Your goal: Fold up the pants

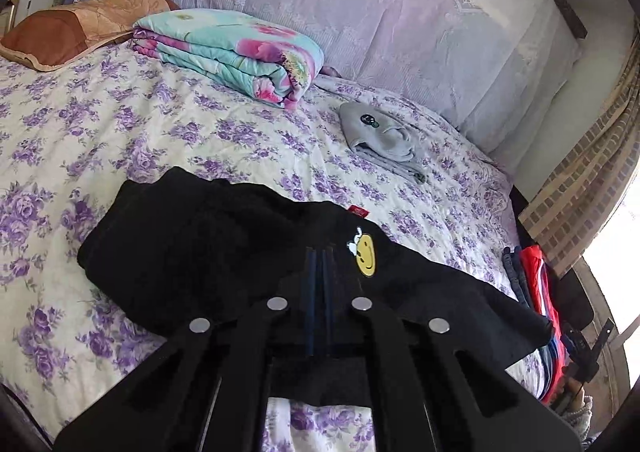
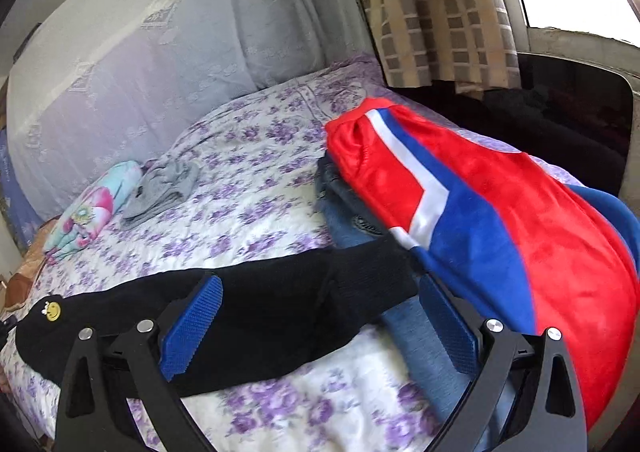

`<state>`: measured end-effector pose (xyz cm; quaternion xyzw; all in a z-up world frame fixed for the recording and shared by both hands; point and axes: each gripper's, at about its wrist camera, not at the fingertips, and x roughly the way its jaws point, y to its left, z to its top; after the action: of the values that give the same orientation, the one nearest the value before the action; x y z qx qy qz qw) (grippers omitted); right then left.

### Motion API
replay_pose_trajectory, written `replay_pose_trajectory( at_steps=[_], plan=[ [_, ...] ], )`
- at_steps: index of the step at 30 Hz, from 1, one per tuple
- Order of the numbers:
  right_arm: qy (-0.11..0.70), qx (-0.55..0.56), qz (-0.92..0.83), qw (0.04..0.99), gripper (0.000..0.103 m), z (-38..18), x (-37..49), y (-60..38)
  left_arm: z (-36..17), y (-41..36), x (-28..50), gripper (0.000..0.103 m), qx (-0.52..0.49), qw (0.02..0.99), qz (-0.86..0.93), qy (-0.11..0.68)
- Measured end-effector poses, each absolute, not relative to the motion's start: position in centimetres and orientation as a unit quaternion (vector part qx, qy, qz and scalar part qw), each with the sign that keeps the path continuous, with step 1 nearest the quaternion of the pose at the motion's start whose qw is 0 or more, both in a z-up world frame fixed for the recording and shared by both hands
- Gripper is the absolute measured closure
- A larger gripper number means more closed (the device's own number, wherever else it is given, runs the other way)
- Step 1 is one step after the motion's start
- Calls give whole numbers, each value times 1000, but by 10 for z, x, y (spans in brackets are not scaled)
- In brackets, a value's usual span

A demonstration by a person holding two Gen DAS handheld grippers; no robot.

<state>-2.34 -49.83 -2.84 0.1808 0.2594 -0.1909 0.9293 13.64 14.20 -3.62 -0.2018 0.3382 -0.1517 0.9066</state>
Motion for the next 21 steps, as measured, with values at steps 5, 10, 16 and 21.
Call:
replay_pose_trajectory(
  at_steps=[5, 10, 16, 21],
  plan=[
    [324, 279, -123, 896, 46, -61, 7, -540, -54, 162, 145, 97, -245, 891, -117, 363],
    [312, 147, -94, 934, 65, -44, -27, -476, -61, 165, 151, 81, -254, 889, -104, 367],
    [400, 44, -102, 910, 36, -55, -67, -453, -56, 149, 167, 63, -235, 894, -106, 367],
    [316, 171, -72, 930, 34, -27, -77, -489, -60, 141, 165, 56, -223, 894, -107, 372]
  ],
)
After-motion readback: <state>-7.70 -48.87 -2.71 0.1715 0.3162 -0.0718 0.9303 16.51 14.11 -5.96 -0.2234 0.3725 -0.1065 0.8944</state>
